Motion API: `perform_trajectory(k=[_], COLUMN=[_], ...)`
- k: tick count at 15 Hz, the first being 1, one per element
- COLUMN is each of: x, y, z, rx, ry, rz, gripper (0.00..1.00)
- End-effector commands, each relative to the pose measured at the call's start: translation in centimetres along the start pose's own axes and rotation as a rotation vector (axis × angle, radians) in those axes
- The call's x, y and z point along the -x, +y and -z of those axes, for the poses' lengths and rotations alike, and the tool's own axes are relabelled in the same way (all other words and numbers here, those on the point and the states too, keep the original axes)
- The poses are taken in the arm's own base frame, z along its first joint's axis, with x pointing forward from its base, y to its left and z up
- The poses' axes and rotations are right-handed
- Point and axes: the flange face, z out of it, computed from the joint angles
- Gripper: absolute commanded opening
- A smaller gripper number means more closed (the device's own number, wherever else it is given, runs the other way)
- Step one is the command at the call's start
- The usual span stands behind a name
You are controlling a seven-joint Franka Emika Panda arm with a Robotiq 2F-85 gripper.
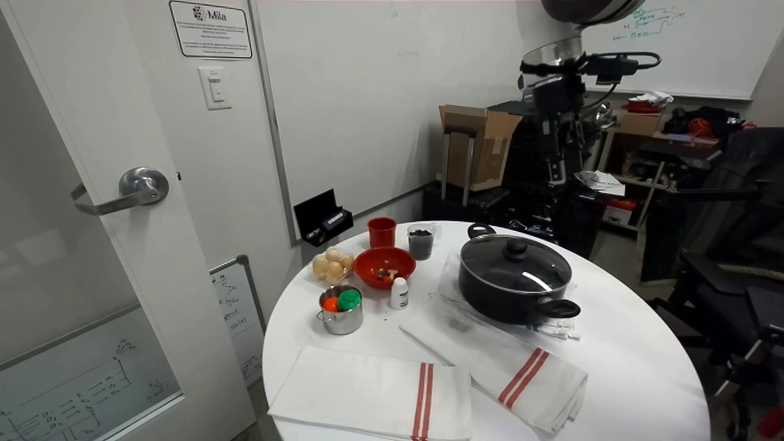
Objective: Take the lid of the pot
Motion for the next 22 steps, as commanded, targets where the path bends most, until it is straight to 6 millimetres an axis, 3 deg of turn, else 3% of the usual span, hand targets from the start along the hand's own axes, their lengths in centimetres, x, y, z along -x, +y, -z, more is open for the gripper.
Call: perform_trajectory(k=[1, 8, 13, 22], x=[-4.0, -7.8, -9.7, -13.0], y=[0.2, 2.5, 3.9, 4.8], z=[-3.0, -9.2, -11.5, -14.7], rx=[-0.049, -0.045, -0.048, -0.076], ry=[-0.046, -0.06, -0.046, -0.065], rz=[-0.073, -0.299, -0.421, -0.427], gripper=[1.0, 1.0, 1.0, 1.0])
